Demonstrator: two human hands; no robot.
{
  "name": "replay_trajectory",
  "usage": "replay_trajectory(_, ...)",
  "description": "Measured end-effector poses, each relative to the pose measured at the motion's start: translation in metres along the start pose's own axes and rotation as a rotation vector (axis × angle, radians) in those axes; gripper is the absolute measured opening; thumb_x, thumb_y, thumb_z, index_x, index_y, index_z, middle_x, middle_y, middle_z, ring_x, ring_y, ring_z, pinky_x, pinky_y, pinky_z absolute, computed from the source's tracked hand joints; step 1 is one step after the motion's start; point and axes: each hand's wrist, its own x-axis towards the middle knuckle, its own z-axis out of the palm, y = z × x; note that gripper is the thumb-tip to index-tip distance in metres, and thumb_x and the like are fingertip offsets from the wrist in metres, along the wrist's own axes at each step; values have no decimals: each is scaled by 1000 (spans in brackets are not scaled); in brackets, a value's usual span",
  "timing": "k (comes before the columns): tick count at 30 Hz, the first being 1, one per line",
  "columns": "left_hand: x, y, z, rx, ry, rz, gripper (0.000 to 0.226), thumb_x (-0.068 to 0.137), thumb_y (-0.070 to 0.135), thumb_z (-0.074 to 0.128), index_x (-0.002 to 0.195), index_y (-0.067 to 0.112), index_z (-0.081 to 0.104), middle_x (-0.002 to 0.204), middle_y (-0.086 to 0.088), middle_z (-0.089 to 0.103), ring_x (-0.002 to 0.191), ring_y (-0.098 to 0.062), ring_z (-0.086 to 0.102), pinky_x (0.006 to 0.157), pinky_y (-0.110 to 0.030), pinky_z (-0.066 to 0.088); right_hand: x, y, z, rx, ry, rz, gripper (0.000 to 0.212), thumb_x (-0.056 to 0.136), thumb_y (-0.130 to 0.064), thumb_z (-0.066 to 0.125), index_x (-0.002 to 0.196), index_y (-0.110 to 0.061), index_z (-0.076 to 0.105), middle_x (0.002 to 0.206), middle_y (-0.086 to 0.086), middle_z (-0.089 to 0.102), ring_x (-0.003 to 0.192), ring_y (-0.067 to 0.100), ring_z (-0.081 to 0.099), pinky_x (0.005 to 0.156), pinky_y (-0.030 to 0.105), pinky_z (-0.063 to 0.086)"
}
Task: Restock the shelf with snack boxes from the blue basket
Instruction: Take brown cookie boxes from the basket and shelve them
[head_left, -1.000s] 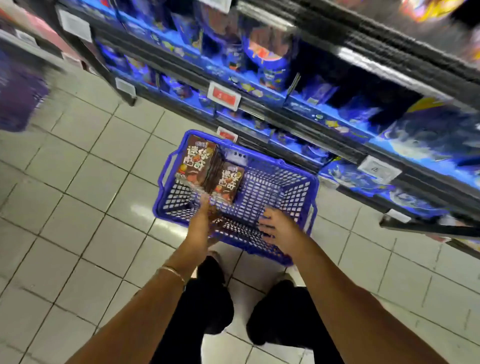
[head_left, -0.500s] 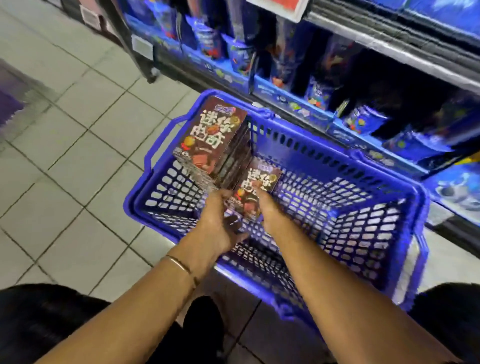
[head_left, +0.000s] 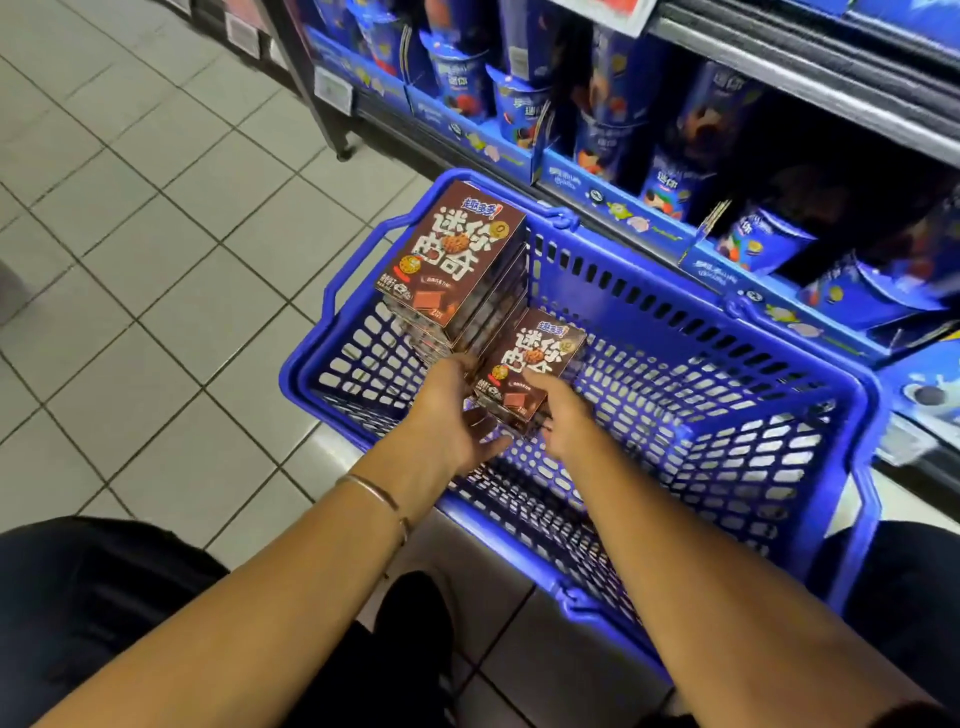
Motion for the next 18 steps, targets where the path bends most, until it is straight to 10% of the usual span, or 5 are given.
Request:
replay_trajectory(6, -12, 5, 1, 296, -36, 69, 21, 102, 38, 55, 101, 17, 60, 100, -5, 61, 94, -24, 61, 77, -39, 49, -28, -14, -21, 146, -101, 61, 22, 81, -26, 75, 94, -7, 73, 78, 8, 77, 62, 24, 74, 52, 29, 58)
replay_trajectory(10, -20, 15, 7, 478, 10, 351, 33, 105, 31, 61, 130, 9, 61, 92, 1, 69, 63, -11, 69, 47, -19, 48, -60, -26, -42, 206, -190, 11, 36, 78, -26, 74, 110, -9, 73, 108, 12, 76, 94, 33, 73, 84, 47, 60)
replay_trajectory(13, -25, 17, 12, 543, -93, 393, 65, 98, 55, 67, 146, 13, 54, 120, -1, 75, 83, -8, 71, 67, -25, 52, -89, -36, -55, 238, -246, -49, 47, 75, -22, 75, 119, -9, 71, 116, 14, 74, 100, 34, 73, 85, 48, 59)
replay_trajectory(18, -28, 10, 20, 428, -409, 301, 48, 94, 65, 64, 108, 21, 77, 105, -5, 83, 91, -23, 81, 69, -35, 65, -125, -45, -60, 178, -383, -136, 60, 67, -17, 77, 126, -7, 68, 124, 20, 70, 118, 39, 65, 104, 55, 49)
